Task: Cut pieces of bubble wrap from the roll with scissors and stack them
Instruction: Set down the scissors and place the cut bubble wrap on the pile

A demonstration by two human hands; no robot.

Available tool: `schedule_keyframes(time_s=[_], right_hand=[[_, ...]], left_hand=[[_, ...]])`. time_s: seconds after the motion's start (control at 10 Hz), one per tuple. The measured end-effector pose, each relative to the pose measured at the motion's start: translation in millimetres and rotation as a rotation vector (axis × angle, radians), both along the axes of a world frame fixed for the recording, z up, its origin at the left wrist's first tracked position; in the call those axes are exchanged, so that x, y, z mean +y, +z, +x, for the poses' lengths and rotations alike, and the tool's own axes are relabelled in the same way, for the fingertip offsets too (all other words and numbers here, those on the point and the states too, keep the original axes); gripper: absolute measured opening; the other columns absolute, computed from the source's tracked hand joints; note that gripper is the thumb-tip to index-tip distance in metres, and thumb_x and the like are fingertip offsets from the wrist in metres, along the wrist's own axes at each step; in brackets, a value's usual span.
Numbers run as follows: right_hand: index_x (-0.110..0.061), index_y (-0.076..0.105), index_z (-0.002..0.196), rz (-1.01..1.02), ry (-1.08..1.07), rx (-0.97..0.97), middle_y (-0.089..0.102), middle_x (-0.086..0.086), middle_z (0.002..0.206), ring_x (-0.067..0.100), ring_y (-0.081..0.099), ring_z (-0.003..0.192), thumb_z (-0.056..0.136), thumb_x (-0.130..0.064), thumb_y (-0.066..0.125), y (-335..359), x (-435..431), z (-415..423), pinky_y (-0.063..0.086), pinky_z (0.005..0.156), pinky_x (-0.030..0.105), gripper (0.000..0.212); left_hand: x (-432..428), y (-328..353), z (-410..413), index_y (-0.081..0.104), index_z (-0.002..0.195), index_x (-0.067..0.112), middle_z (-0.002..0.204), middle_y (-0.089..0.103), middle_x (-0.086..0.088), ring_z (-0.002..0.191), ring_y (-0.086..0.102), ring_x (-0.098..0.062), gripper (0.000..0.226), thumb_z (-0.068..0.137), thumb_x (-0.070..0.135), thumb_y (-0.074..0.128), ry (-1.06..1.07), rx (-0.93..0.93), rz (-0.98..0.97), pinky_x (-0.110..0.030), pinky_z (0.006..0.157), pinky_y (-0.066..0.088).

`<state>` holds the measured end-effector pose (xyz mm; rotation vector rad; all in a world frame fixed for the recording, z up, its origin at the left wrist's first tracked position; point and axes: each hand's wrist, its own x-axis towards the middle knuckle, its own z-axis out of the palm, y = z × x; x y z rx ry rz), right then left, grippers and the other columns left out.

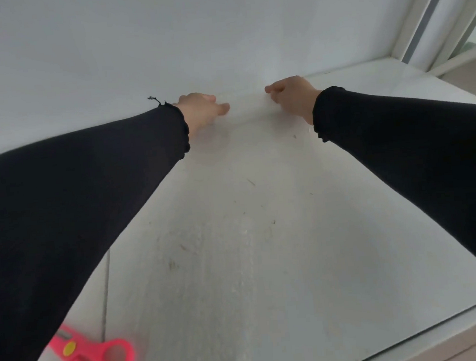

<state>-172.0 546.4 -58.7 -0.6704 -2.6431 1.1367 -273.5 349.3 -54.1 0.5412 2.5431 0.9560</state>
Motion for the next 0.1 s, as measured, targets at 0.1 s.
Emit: schedule_keyframes(time_s=[0.1], right_hand=[[-0.025, 0.064, 0.131, -0.088, -0.114, 0.121, 0.060, -0.010, 0.115, 0.016, 0.059, 0.107, 0.103, -0.022, 0.042, 11.8, 5.6, 12.4, 0.044, 0.086, 0.019, 0.036]], left_hand=[[-12.1, 4.6, 5.2, 0.062, 0.106, 0.032, 0.118, 0.049, 0.007, 0.106, 0.048, -0.018, 0.014, 0.098, 0.039, 0.054, 0.012, 0.030, 0.149, -0.029, 0.097, 0.039]])
